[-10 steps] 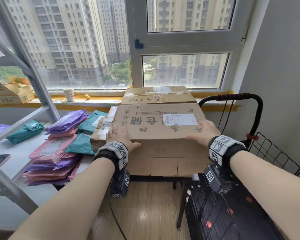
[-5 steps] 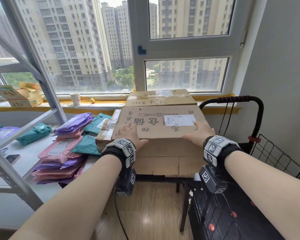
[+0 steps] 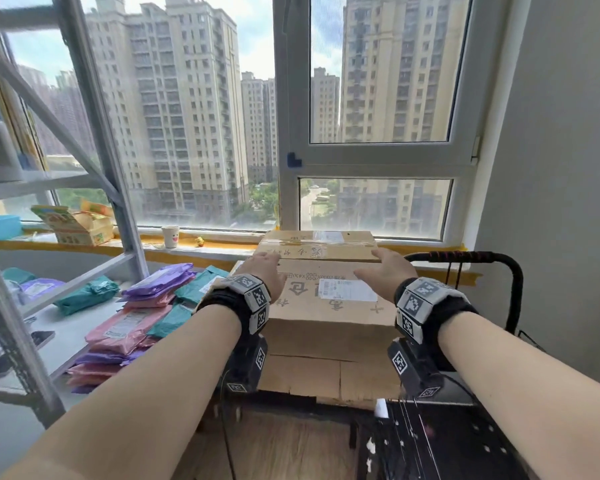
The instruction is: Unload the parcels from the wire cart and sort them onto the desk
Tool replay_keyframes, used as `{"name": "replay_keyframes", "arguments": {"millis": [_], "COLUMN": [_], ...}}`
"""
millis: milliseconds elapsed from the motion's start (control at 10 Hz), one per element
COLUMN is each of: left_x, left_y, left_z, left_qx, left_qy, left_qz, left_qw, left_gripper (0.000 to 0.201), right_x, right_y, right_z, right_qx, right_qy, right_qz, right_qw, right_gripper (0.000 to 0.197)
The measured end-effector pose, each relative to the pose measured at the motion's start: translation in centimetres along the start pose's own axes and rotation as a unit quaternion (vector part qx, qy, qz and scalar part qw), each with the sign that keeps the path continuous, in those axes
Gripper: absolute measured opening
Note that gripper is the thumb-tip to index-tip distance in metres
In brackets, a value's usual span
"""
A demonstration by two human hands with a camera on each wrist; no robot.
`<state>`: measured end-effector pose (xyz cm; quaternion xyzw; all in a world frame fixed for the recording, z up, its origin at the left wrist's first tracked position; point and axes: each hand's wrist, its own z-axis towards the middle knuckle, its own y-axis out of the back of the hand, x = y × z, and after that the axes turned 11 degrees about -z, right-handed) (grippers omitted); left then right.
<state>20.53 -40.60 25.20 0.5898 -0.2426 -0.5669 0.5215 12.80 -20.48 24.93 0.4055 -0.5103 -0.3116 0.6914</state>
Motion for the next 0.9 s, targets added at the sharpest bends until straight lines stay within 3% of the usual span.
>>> {"name": "replay_keyframes", "arguments": {"millis": [100,300,500,700,900], "left_x": [-0.8,1.5,4.8,6.4,6.5], "left_y": [-0.2,-5.1,-7.2,-7.6,-7.7], "left_z": [-0.7,-2.3,-0.7,1.1,2.0], "left_qx": [-0.008,0.079,0.139,0.160,0.162], "left_qy": [-0.016,-0.007,-0.012,-0.048,-0.063], "left_qz": [0.039,0.098,0.115,0.121,0.106], "left_qw": [0.999,0.992,0.983,0.978,0.979], "left_gripper": [0.043,0.040,0.037,0.036,0.040], "right_x": [-0.6,-1.9,-1.3,0.0,0.9], "right_y": [-0.4,-5.1,-8.7,-10.4,-10.6], "right_z": [-0.5,-2.8,-2.1,-1.6,-1.2], "right_qx": [0.021,0.072,0.086,0.108,0.084], "right_qy": [0.016,0.026,0.041,0.011,-0.015], "right_qz": [-0.032,-0.105,-0.210,-0.212,-0.208], "right_qw": [0.999,0.992,0.973,0.971,0.974], "right_gripper": [0.059,0.053,0.060,0.054,0.045]}}
